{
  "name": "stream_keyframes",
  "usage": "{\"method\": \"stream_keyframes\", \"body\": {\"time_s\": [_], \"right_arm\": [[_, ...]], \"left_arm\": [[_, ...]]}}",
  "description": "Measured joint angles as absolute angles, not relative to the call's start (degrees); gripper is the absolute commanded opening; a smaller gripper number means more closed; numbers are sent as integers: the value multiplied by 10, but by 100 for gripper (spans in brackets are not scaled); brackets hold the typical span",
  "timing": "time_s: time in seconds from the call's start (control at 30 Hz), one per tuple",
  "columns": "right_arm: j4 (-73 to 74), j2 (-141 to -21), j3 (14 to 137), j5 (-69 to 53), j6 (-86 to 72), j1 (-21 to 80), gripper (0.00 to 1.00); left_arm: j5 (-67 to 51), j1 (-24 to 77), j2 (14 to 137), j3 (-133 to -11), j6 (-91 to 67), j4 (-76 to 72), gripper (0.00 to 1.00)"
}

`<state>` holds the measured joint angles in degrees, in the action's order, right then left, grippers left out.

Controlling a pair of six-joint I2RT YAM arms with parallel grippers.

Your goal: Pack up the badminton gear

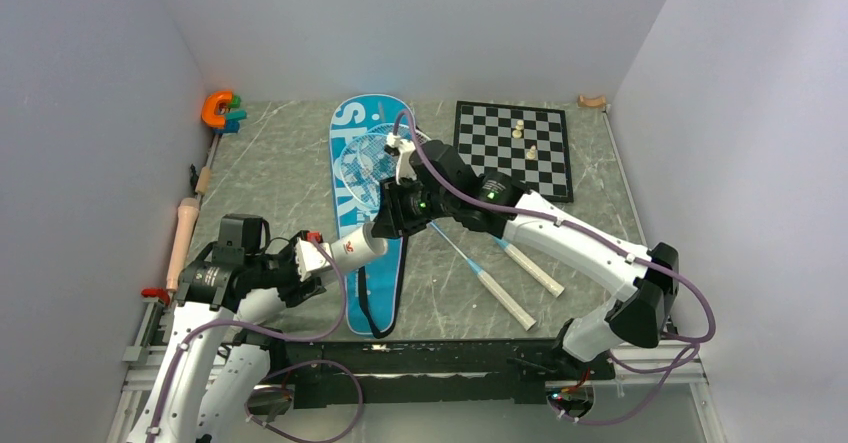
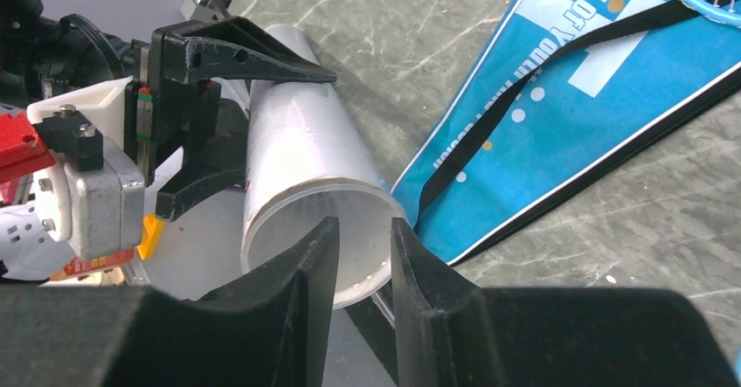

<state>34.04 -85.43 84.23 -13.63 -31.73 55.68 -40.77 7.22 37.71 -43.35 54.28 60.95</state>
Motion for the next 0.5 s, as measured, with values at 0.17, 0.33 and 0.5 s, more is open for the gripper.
{"method": "stream_keyframes", "body": {"time_s": [0.17,0.33,0.5], "right_arm": [[326,-855,834,-138,-326,567,30],[321,-855,833,-133,-330,579,29],[319,-855,833,-124,-332,587,29]], "left_arm": [[-396,72,377,-434,542,619,39],[-389,72,378,-434,542,621,38],[-380,72,381,-433,542,624,38]]}}
